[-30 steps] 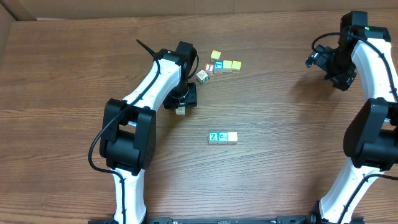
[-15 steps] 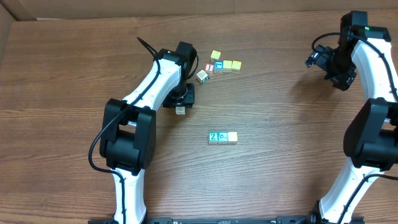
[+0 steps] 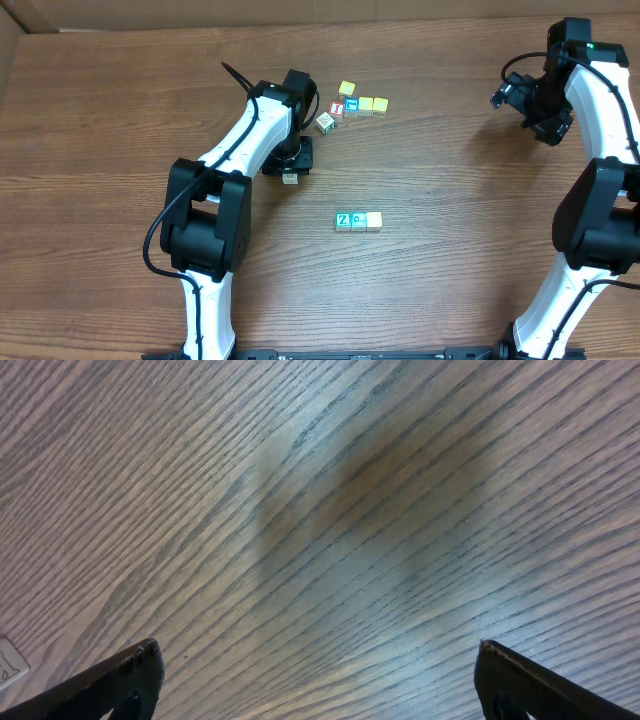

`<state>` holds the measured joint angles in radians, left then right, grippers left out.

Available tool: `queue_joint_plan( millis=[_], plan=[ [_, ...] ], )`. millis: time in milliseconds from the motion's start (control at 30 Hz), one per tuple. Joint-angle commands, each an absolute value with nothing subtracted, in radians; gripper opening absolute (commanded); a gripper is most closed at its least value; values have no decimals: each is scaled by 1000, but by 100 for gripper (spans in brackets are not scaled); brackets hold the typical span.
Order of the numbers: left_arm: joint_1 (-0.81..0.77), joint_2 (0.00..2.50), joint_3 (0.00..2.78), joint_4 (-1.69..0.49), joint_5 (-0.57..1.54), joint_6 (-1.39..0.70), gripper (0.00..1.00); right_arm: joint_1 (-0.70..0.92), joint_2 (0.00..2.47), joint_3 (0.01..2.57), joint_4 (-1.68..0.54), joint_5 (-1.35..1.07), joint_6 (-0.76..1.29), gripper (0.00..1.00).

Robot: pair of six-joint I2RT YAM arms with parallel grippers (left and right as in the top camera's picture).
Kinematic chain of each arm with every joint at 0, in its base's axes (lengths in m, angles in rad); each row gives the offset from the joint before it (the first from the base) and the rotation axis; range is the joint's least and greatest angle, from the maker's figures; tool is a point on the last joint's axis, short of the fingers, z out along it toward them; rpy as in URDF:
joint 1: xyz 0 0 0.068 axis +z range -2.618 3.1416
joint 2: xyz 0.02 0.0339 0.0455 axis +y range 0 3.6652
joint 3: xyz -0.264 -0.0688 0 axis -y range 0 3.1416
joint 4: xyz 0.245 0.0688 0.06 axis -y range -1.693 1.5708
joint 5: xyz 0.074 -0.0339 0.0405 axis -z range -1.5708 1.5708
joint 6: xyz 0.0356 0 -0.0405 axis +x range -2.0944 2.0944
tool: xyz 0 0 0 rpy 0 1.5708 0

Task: Flip 5 blocks

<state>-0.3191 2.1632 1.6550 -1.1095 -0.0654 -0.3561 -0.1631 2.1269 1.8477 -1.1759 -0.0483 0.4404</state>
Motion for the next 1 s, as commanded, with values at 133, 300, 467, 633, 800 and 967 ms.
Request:
queue_joint_plan(
  millis=[133,300,467,633,800,967],
  plan=[
    [-321,2178,1644,-1093,-77,-336,50,-164,2104,1868,-1172,-46,434,100],
    [-319,2177,1644,-1087,-67,-330,48,-164,2104,1867,-1172,-46,434,100],
    [-319,2177,1644,-1087,-8,-281,47,-164,2104,1867,-1172,-46,433,100],
    [-319,2178,1644,-1088,-11,-281,43,-164,2104,1867,-1172,-46,433,100],
    [-319,2178,1644,-1092,-11,-282,36,-164,2104,1868,-1172,-46,434,100],
    [-319,2177,1644,-1100,-10,-285,39,-164,2104,1867,-1172,-46,434,100]
  ],
)
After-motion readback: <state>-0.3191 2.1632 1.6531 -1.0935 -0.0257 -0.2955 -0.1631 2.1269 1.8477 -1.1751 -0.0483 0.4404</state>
